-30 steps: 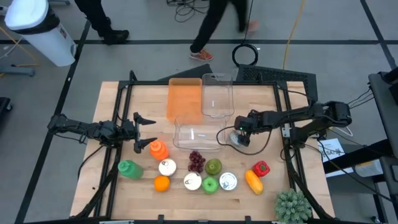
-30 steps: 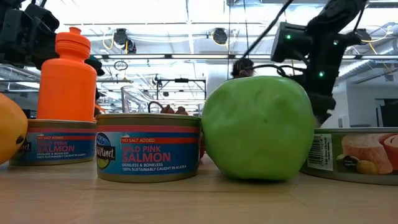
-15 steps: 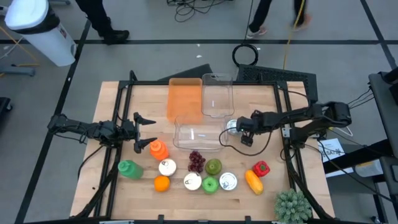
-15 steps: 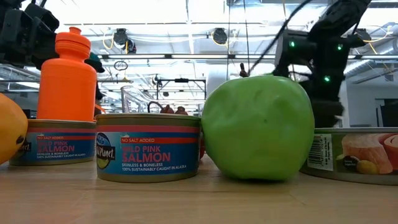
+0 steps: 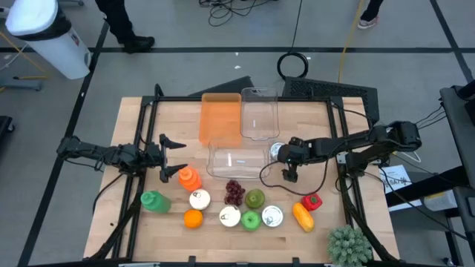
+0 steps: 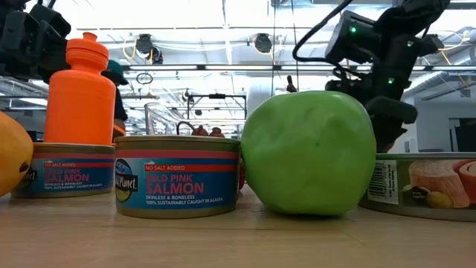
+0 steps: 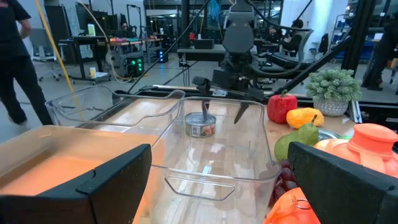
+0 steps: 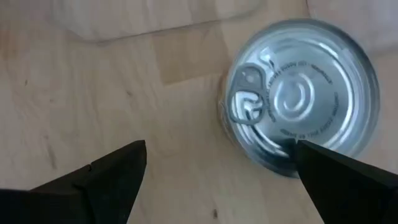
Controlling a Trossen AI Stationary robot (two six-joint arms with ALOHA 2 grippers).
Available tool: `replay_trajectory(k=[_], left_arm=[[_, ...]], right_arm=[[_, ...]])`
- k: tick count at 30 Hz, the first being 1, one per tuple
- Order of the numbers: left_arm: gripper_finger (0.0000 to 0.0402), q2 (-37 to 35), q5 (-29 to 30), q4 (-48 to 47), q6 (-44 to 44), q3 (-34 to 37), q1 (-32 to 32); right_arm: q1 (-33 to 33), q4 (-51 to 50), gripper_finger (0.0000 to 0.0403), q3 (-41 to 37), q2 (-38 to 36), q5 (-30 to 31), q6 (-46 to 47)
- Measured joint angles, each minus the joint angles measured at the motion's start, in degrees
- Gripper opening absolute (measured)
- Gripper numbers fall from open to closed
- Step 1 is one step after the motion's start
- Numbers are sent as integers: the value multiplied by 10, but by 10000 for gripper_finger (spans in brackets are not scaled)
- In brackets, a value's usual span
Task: Pick & Place Food Item
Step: Put the top green tuna can into the bottom transparent bin
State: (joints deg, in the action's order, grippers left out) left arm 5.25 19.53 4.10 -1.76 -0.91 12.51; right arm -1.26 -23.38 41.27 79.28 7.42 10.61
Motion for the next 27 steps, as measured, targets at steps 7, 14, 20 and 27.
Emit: replay_trajectory(k=[7, 14, 20, 27], left_arm=[[392, 0, 0, 0, 0, 0, 0], [392, 0, 0, 0, 0, 0, 0], [392, 0, 0, 0, 0, 0, 0], [392, 0, 0, 0, 0, 0, 0]], right_arm=[[24, 39, 391, 1, -2, -54, 2], [53, 49, 391, 1, -5, -103, 15], [78, 51, 392, 1, -8, -106, 21], [72, 37, 392, 1, -36, -79, 52]])
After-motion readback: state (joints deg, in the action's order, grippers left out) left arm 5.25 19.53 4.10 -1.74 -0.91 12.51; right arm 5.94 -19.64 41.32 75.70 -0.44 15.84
